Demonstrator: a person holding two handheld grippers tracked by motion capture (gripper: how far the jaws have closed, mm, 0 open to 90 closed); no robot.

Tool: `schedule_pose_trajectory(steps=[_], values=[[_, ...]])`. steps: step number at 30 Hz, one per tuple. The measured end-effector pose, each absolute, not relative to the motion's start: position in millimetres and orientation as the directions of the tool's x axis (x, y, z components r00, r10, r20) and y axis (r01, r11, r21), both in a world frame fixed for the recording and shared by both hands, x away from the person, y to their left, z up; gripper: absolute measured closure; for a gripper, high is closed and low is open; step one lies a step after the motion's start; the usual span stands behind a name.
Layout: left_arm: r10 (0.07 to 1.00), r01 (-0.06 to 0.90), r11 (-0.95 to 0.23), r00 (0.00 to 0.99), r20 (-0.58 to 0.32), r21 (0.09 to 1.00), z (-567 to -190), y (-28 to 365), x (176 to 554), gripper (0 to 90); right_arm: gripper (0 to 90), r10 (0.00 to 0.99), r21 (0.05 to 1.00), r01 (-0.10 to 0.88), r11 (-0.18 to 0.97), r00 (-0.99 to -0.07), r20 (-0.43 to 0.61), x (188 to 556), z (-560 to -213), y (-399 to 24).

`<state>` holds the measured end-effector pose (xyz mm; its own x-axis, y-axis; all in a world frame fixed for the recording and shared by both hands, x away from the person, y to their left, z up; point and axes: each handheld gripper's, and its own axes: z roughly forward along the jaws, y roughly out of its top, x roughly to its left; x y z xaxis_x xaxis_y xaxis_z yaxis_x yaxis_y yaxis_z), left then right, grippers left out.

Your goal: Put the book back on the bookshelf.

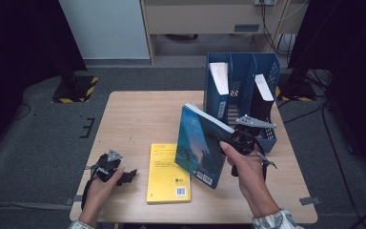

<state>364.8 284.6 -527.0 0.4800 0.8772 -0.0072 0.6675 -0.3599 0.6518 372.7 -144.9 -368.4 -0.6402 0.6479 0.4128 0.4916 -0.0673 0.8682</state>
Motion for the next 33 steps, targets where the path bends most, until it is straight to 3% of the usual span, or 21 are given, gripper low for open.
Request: schedule_pose_trajectory(steps=[17,33], values=[[0.875,0.667,-0.368,0.484,-0.002,0.647,-528.3,283.3,364.6,6.3,73.0,0.685,0.868,0.487,-0.096,-0.601,0.412,346.1,-363.9,-189.0],[0.872,0.663,-0.374,0.489,0.003,0.648,-529.4,282.0,364.0,5.2,73.0,0.700,0.886,0.432,-0.167,-0.581,0.415,348.3,-319.5,-215.0]])
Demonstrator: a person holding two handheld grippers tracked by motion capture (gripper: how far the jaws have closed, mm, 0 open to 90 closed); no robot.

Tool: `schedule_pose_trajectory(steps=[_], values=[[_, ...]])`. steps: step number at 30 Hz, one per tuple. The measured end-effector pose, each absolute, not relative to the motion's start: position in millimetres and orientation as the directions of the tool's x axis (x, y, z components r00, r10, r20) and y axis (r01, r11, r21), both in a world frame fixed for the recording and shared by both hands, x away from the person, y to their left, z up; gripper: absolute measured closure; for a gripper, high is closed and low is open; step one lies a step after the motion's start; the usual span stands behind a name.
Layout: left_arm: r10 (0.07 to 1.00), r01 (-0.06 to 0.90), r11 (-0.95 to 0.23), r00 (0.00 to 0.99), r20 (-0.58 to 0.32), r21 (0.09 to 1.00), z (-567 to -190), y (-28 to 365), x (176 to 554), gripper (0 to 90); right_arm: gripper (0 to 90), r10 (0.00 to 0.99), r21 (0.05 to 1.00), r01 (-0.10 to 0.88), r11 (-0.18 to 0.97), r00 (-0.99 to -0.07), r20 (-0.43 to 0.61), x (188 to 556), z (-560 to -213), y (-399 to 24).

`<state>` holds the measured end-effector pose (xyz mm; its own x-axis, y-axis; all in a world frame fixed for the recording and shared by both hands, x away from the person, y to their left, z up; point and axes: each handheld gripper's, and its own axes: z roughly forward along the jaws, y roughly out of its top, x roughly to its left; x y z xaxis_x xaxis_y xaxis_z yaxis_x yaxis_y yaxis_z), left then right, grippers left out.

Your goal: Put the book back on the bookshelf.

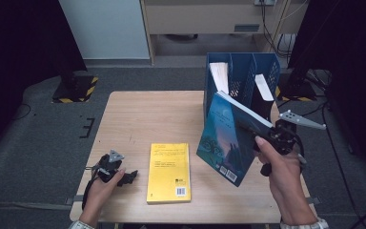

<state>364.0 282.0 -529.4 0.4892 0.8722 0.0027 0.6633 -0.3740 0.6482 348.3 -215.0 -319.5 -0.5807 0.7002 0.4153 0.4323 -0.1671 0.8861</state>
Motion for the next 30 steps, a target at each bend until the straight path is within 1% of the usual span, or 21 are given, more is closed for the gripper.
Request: schedule_pose_trajectory(steps=[8,19,27,30], values=[[0.872,0.657,-0.371,0.490,0.003,0.656,-530.7,281.6,363.7,3.8,73.0,0.721,0.883,0.425,-0.201,-0.546,0.427,360.9,-306.4,-230.1],[0.877,0.636,-0.353,0.481,0.005,0.686,-535.3,280.7,361.6,0.2,73.0,0.757,0.882,0.407,-0.239,-0.491,0.431,366.5,-296.8,-254.7],[0.873,0.625,-0.352,0.488,0.003,0.697,-536.7,282.0,361.4,0.0,72.9,0.802,0.894,0.391,-0.220,-0.449,0.394,372.9,-291.2,-262.1],[0.872,0.624,-0.353,0.489,0.004,0.697,-536.7,282.0,361.4,0.0,73.0,0.809,0.891,0.394,-0.227,-0.433,0.398,378.1,-291.1,-265.6]])
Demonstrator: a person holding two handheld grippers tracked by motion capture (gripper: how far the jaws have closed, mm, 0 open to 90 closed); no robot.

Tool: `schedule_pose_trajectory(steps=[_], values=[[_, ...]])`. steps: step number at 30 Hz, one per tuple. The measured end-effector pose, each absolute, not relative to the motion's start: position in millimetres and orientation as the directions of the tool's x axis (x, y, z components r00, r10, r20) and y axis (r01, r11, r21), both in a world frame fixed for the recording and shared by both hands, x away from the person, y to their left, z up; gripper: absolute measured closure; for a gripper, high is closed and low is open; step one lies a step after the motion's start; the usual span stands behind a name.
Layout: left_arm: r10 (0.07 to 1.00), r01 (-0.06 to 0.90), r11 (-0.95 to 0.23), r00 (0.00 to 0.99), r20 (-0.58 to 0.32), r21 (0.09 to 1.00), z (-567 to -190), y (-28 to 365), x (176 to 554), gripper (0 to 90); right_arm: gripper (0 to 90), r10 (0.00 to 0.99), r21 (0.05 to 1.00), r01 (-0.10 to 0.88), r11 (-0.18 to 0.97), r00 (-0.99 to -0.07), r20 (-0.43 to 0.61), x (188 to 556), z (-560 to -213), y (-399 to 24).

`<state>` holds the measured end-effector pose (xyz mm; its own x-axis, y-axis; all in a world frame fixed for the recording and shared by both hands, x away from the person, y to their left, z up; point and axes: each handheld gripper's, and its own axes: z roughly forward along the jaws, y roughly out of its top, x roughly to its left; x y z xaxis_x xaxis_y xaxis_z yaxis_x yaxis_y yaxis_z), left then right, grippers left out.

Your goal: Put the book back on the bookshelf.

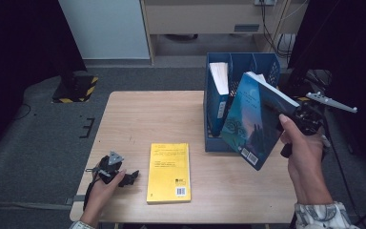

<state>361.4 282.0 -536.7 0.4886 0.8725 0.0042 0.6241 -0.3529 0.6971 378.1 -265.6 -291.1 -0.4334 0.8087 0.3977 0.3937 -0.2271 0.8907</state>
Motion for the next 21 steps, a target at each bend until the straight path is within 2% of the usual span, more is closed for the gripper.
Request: schedule_pose_trajectory(steps=[21], values=[[0.875,0.627,-0.349,0.485,0.002,0.697,-536.7,280.4,362.1,0.0,72.9,0.869,0.889,0.410,-0.202,-0.344,0.356,416.5,-287.3,-273.8]])
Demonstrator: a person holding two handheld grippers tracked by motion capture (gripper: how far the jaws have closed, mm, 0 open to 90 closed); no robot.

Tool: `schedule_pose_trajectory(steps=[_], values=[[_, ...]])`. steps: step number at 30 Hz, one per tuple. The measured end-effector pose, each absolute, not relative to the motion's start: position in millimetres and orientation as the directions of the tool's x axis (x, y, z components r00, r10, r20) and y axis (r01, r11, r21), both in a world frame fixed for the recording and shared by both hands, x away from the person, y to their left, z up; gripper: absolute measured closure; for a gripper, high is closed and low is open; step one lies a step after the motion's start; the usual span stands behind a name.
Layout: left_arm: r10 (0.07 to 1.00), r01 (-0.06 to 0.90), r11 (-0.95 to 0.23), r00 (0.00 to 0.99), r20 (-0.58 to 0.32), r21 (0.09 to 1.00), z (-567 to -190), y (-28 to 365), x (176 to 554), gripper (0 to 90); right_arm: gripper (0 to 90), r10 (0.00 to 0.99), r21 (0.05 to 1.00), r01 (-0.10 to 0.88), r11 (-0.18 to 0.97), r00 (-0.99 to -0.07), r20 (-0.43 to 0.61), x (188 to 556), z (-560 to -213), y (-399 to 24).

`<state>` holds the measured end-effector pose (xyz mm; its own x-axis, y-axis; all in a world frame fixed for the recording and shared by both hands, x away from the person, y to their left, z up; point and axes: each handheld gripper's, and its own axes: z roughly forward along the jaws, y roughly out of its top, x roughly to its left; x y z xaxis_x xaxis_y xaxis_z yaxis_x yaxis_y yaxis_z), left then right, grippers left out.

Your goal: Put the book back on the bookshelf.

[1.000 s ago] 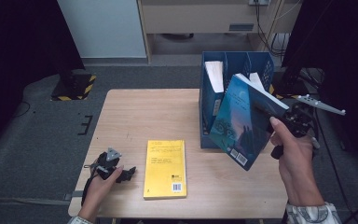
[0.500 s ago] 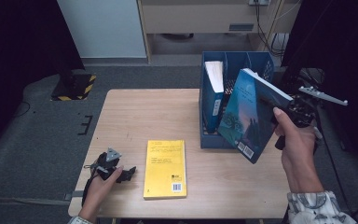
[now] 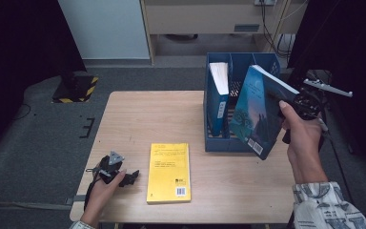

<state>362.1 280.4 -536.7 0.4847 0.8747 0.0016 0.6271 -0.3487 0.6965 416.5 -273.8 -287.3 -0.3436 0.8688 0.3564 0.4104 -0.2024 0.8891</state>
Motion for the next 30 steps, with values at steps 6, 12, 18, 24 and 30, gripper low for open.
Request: schedule_pose_trajectory(steps=[6,12,18,24,30], values=[[0.877,0.627,-0.342,0.481,-0.002,0.700,-537.0,279.8,362.0,0.0,73.0,0.881,0.888,0.416,-0.195,-0.324,0.345,427.7,-284.6,-270.2],[0.876,0.627,-0.342,0.482,-0.003,0.700,-537.0,279.7,361.9,0.0,73.1,0.898,0.892,0.417,-0.175,-0.303,0.317,444.7,-285.6,-263.3],[0.875,0.625,-0.346,0.485,-0.001,0.700,-537.0,279.5,362.4,0.0,73.1,0.905,0.885,0.430,-0.175,-0.283,0.317,457.3,-288.4,-260.7],[0.872,0.623,-0.352,0.490,0.002,0.699,-536.8,279.1,362.7,0.0,73.1,0.911,0.886,0.432,-0.171,-0.273,0.309,467.1,-290.1,-256.4],[0.870,0.622,-0.355,0.493,0.002,0.698,-536.8,278.8,363.1,0.0,73.1,0.916,0.883,0.437,-0.169,-0.261,0.305,474.8,-291.0,-253.7]])
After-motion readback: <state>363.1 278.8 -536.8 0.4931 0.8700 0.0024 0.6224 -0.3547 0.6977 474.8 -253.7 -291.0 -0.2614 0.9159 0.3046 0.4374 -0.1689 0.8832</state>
